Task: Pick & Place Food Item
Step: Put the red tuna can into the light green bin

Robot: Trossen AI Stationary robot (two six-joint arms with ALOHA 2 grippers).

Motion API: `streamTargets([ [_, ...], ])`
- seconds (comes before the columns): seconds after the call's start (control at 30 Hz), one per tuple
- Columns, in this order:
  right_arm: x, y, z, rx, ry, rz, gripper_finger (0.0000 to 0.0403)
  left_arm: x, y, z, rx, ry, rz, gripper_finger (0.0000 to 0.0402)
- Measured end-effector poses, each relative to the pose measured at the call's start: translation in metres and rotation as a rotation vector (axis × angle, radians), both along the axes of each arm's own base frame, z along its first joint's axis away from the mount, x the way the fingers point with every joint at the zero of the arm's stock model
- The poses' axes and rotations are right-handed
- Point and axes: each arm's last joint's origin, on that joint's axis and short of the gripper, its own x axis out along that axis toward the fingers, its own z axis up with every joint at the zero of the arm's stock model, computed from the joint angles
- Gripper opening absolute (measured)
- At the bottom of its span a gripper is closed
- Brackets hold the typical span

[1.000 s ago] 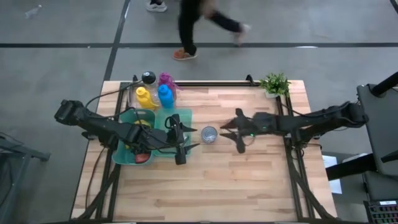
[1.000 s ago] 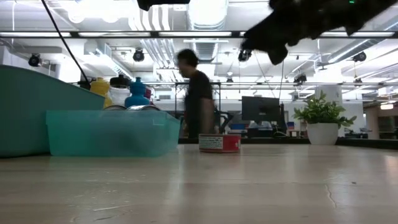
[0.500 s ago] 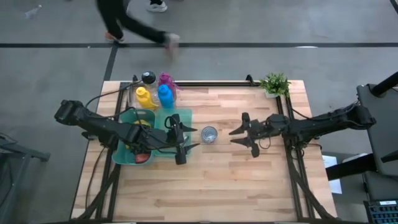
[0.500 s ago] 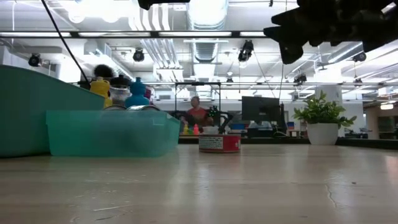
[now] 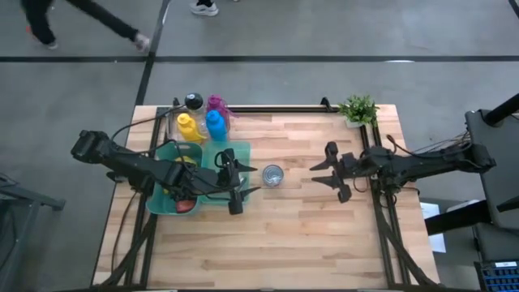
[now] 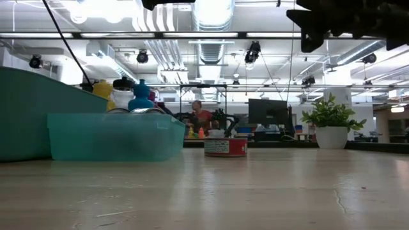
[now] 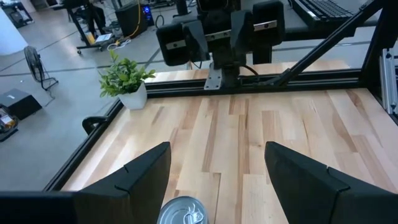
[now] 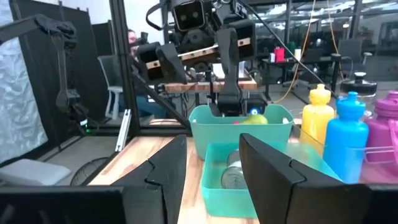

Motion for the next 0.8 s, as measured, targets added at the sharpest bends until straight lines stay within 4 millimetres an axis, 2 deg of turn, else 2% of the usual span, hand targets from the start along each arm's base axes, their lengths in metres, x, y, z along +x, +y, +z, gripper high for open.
streamTargets([
  [0.27, -0.0084, -0.0001, -0.0056, 0.024, -0.008, 0.003, 0.0147, 0.0, 0.0, 0.0, 0.0, 0.0, 0.0, 0.0265],
  [0.8, -0.0081, -0.0001, -0.0053, 0.026, -0.007, 0.002, 0.0147, 0.0001, 0.0003, 0.0, -0.001, 0.0, 0.002, 0.0265],
])
